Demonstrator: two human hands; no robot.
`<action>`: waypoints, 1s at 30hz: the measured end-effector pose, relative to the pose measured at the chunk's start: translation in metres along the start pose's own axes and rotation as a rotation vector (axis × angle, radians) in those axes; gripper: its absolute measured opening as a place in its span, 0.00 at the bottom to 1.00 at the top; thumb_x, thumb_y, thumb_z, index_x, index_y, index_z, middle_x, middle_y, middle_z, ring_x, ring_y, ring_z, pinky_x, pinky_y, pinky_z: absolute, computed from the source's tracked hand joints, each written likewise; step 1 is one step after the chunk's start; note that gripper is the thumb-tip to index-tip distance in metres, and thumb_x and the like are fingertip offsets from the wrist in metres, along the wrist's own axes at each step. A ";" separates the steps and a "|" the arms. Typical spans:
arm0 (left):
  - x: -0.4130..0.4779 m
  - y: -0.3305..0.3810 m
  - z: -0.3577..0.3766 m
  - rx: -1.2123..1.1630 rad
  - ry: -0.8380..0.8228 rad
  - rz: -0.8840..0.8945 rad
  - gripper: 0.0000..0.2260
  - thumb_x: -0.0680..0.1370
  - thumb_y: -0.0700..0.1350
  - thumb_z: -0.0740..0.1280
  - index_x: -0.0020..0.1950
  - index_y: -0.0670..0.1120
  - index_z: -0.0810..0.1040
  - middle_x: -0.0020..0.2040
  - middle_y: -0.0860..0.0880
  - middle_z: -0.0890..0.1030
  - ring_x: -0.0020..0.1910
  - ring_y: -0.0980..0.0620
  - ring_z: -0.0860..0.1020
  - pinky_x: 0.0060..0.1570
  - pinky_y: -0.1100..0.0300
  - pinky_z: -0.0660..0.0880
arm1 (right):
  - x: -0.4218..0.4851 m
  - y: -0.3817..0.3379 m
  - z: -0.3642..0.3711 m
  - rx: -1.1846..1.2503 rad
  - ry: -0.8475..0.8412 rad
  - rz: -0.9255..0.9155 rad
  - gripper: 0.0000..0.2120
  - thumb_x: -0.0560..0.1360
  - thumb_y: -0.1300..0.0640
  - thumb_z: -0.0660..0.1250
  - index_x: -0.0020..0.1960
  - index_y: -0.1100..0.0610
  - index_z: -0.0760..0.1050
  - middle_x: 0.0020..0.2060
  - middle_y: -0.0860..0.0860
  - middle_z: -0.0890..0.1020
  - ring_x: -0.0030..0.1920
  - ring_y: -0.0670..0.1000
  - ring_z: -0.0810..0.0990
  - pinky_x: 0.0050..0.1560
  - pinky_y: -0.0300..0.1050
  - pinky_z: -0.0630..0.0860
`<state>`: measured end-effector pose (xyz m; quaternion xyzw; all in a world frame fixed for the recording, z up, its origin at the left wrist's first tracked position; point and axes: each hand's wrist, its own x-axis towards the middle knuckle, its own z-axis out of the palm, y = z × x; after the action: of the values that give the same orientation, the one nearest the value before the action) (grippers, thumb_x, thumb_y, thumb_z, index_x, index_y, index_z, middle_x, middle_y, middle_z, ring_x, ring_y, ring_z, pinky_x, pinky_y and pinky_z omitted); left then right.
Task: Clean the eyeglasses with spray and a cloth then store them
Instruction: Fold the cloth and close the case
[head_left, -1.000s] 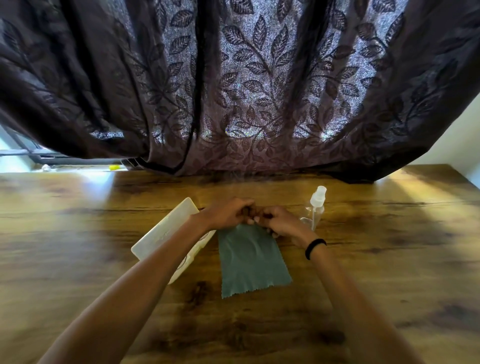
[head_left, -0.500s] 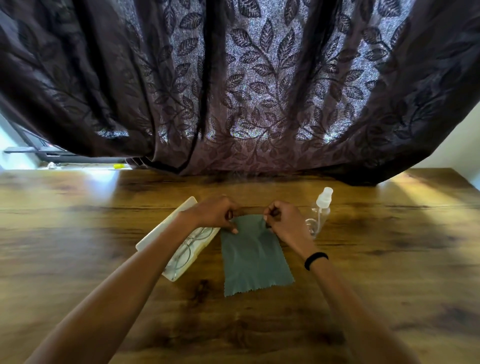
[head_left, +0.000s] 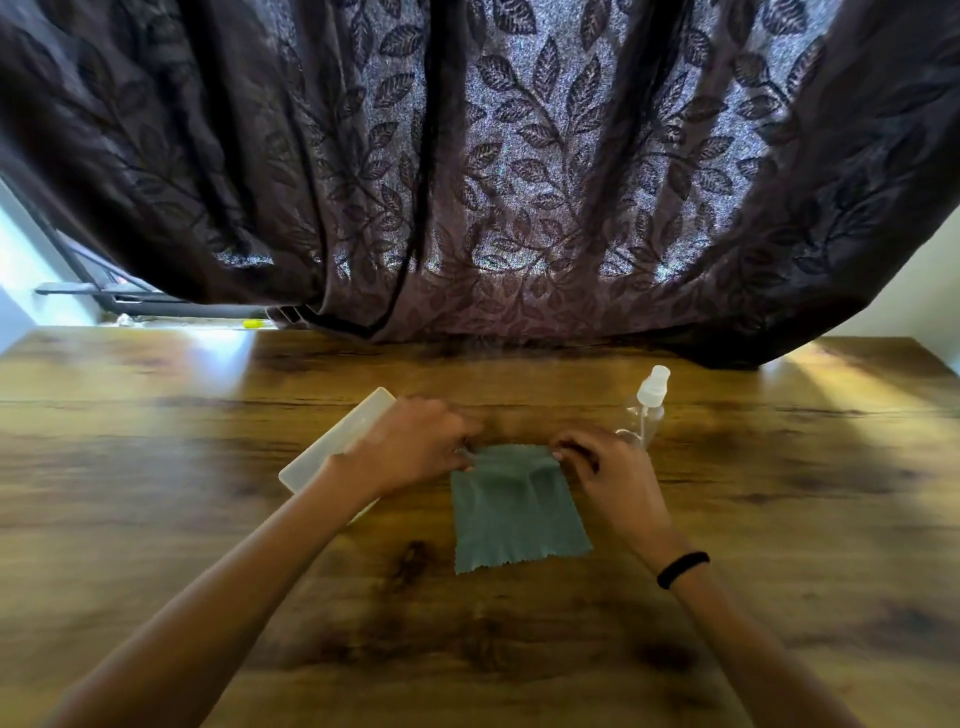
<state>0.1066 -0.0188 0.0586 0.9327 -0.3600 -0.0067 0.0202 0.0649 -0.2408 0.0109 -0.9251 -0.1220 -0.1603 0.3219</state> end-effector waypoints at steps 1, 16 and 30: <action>-0.007 0.003 0.002 -0.020 0.039 0.033 0.08 0.74 0.50 0.66 0.51 0.49 0.76 0.50 0.52 0.79 0.52 0.52 0.76 0.47 0.56 0.72 | -0.005 0.001 -0.003 0.001 -0.025 -0.013 0.05 0.72 0.63 0.68 0.46 0.56 0.80 0.43 0.49 0.83 0.43 0.42 0.78 0.46 0.39 0.77; -0.075 0.028 0.058 -0.157 0.227 0.179 0.09 0.72 0.47 0.68 0.50 0.53 0.75 0.49 0.54 0.81 0.50 0.58 0.76 0.45 0.64 0.76 | -0.063 0.016 -0.013 -0.150 -0.241 -0.143 0.08 0.71 0.59 0.69 0.49 0.51 0.79 0.46 0.46 0.81 0.48 0.44 0.77 0.47 0.37 0.74; -0.087 0.032 0.072 -0.115 0.218 0.105 0.11 0.76 0.55 0.57 0.54 0.56 0.75 0.52 0.57 0.78 0.52 0.60 0.72 0.42 0.65 0.77 | -0.074 0.015 -0.012 -0.256 -0.218 -0.184 0.12 0.66 0.61 0.74 0.48 0.50 0.80 0.47 0.46 0.81 0.46 0.46 0.79 0.38 0.34 0.75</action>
<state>0.0185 0.0138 -0.0127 0.9051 -0.4030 0.0752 0.1130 -0.0012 -0.2691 -0.0162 -0.9553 -0.2190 -0.1021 0.1704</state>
